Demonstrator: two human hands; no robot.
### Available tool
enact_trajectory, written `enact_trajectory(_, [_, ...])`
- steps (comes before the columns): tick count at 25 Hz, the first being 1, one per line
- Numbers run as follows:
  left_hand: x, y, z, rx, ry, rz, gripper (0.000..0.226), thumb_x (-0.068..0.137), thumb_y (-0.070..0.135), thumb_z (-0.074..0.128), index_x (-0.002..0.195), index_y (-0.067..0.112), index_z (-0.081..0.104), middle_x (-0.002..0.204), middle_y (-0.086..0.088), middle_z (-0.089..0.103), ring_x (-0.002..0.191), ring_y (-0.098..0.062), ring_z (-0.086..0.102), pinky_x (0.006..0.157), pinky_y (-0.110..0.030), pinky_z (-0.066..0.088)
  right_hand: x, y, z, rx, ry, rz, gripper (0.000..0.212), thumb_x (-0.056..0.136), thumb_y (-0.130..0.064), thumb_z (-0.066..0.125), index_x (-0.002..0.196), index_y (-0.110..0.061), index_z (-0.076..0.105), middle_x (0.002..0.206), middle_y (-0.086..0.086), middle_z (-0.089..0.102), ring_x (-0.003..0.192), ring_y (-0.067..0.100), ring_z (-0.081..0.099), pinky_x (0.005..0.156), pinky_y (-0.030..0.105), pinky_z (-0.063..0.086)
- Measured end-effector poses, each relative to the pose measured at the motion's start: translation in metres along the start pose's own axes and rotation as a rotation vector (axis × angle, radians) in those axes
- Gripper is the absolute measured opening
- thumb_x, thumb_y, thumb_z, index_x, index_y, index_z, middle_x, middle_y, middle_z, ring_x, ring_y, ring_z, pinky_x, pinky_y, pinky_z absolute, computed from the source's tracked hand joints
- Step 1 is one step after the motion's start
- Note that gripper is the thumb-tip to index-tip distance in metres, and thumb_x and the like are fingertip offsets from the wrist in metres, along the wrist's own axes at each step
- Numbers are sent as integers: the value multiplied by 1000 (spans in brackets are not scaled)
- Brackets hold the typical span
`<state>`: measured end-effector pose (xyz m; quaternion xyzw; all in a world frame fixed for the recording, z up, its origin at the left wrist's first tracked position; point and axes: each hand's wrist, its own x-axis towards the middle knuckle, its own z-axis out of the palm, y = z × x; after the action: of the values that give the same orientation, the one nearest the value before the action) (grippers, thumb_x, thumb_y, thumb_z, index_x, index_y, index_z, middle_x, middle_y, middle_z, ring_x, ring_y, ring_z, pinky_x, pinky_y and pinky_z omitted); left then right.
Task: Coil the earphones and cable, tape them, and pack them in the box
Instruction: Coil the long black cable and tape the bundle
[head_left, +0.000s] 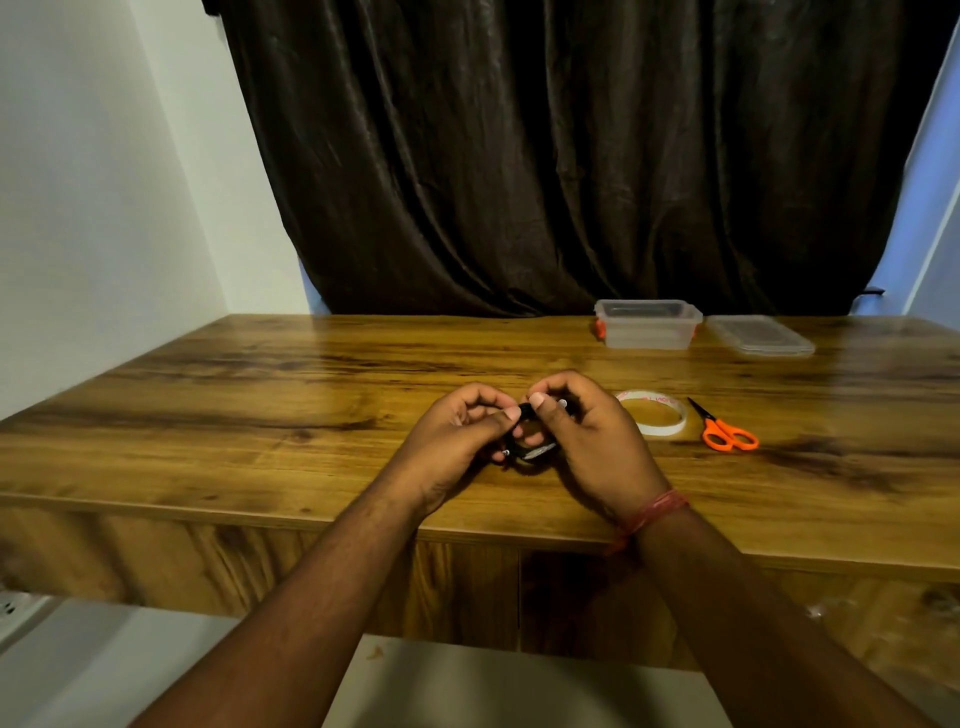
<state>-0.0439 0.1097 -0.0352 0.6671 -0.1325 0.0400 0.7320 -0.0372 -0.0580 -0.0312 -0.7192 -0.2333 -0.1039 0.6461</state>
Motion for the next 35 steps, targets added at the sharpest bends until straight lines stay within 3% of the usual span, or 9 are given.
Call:
enact_trajectory(4, [0, 1, 1, -15, 83, 22, 11, 90, -2, 61, 97, 7, 64, 78, -6, 67, 70, -13, 64, 69, -27, 52, 3, 6, -4, 4, 118, -11, 15, 100, -30, 53, 101, -22, 65, 98, 0, 72, 96, 13, 68, 90, 46, 56])
enact_trajectory(7, [1, -2, -2, -43, 99, 21, 12, 90, -2, 61, 94, 8, 66, 80, -6, 68, 72, -14, 64, 75, -31, 51, 6, 12, -6, 76, 126, 36, 8, 97, -34, 57, 99, -32, 65, 101, -2, 70, 102, 18, 66, 92, 51, 55])
enact_trajectory(11, [3, -4, -3, -102, 91, 18, 14, 89, -3, 61, 90, 10, 68, 79, -7, 70, 73, -16, 64, 75, -30, 51, 6, 12, -1, 125, -27, 84, 25, 88, -11, 71, 106, -26, 62, 111, 3, 66, 107, 24, 65, 89, 45, 58])
enact_trajectory(16, [2, -3, -1, -139, 76, 5, 10, 91, -2, 59, 96, 4, 65, 80, -11, 71, 75, -18, 67, 73, -27, 56, 5, 13, 1, 134, -38, 89, 23, 90, 0, 64, 101, -19, 64, 101, 15, 69, 96, 32, 71, 86, 48, 59])
enact_trajectory(21, [1, -2, 1, -77, 35, -1, 10, 93, 0, 57, 101, 3, 62, 82, -12, 71, 82, -24, 69, 76, -31, 56, 6, 12, 0, 91, 3, 80, 16, 93, -3, 62, 97, -18, 66, 86, 7, 74, 83, 21, 73, 76, 39, 59])
enact_trajectory(27, [6, -9, -3, 96, 144, -20, 12, 90, 4, 65, 97, 13, 65, 99, -22, 68, 95, -32, 69, 80, -40, 56, 8, 16, 0, -146, 68, 84, 6, 92, -17, 66, 92, -23, 65, 82, 1, 72, 78, 13, 72, 76, 46, 60])
enact_trajectory(32, [5, -5, 2, 210, 174, 17, 12, 92, 1, 61, 99, 10, 63, 87, -10, 67, 75, -13, 67, 60, -22, 51, 10, 19, 0, -199, 54, 92, 9, 90, -21, 68, 89, -29, 64, 86, 0, 70, 81, 18, 71, 76, 51, 58])
enact_trajectory(35, [3, -5, 3, 239, 163, 24, 14, 92, 2, 61, 97, 14, 64, 88, -8, 64, 78, -14, 65, 65, -23, 51, 10, 19, 0, -197, 72, 97, 10, 90, -19, 67, 88, -28, 65, 85, 1, 71, 81, 18, 71, 77, 49, 59])
